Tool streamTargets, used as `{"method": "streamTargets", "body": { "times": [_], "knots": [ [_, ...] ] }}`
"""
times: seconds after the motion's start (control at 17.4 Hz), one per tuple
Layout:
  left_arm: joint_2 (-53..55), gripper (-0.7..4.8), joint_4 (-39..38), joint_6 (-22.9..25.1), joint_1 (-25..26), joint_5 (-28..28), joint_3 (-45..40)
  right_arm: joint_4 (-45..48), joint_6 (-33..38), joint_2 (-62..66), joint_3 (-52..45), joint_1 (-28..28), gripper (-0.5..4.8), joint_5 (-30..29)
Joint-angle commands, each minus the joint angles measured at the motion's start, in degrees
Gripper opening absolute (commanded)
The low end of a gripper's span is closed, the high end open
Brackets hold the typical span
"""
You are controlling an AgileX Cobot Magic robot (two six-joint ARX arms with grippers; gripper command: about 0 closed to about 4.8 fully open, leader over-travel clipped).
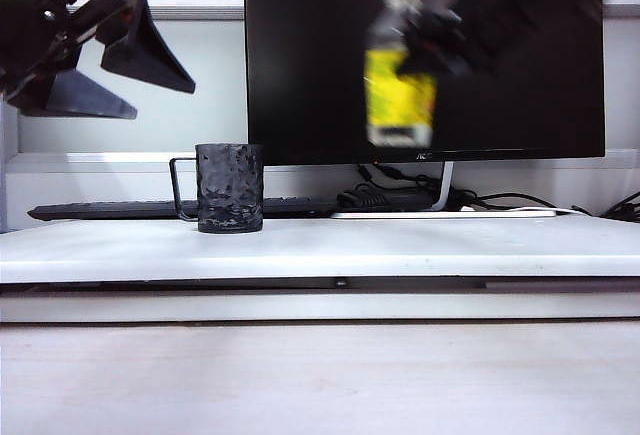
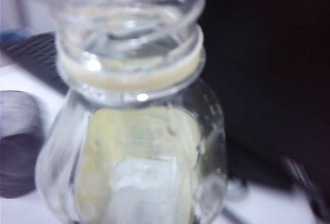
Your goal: Carefully pick up the bottle and pour some water from the bottle into the cup.
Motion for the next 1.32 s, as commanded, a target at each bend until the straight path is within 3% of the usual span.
{"method": "streamTargets", "body": {
  "times": [0.06, 0.23, 0.35, 0.58, 0.75, 0.98, 1.09, 1.32],
  "knots": [
    [-0.2, 4.79, 10.1, -4.3, 0.0, -0.3, 0.3, -3.3, -5.3, -0.3, 4.9, 3.4, 1.11, 4.7],
    [-0.2, 4.79, 14.1, -4.3, 0.0, -1.0, 0.3, -4.8, -9.9, -0.3, 6.5, 5.4, 1.12, 6.9],
    [-0.1, 4.79, 14.0, -5.8, 0.0, -0.8, 0.3, -4.5, -16.1, 1.2, 6.6, 7.2, 1.17, 8.6],
    [0.5, 4.79, 13.2, -5.6, 0.0, -2.2, 0.3, -3.2, -22.0, 6.8, 9.0, 9.7, 1.17, 8.7],
    [1.9, 4.79, 13.6, -5.6, 0.0, -1.3, 0.3, -2.8, -32.7, 12.7, 14.4, 12.4, 1.17, 10.0],
    [3.6, 4.79, 13.6, -5.6, 0.0, -0.7, 0.3, 0.4, -40.2, 17.8, 18.2, 12.5, 1.17, 14.9],
    [3.6, 4.79, 13.7, -5.5, 0.0, -1.1, 0.3, 3.1, -46.5, 19.2, 18.2, 12.4, 1.17, 14.9],
    [4.7, 4.79, 13.7, -5.6, 0.0, -1.1, 0.3, 4.9, -51.5, 19.8, 18.2, 12.4, 1.16, 14.5]
  ]
}}
